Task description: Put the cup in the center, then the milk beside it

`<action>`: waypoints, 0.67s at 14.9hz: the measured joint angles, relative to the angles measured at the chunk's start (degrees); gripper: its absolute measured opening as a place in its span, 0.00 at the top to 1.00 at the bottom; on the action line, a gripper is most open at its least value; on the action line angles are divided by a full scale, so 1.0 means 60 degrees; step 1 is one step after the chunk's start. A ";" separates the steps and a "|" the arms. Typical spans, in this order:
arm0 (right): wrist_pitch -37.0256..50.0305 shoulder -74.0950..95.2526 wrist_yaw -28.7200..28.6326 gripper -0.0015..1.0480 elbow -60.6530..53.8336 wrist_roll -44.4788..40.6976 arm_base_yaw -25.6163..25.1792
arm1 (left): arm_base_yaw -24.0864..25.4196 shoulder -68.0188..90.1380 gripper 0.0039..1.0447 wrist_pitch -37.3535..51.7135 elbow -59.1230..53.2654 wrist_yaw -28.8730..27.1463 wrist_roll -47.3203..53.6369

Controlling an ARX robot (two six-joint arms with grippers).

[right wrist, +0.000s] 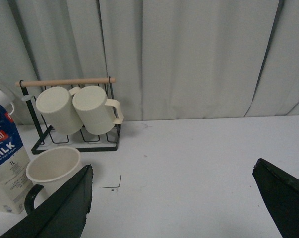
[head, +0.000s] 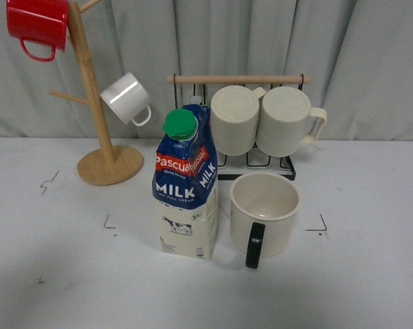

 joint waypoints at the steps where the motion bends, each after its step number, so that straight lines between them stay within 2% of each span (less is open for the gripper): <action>1: 0.0000 0.0000 0.0000 0.06 0.0000 0.0000 0.0000 | 0.0000 -0.0284 0.99 -0.0189 -0.0051 -0.0004 0.0000; 2: -0.0004 0.0000 0.0004 0.06 0.0000 0.0000 0.0000 | 0.0000 -0.0426 0.99 0.0182 -0.0288 -0.0004 0.0000; 10: 0.0000 0.0000 0.0004 0.06 0.0000 0.0000 0.0000 | 0.0000 -0.2153 0.99 -0.1650 -0.0346 -0.0004 0.0000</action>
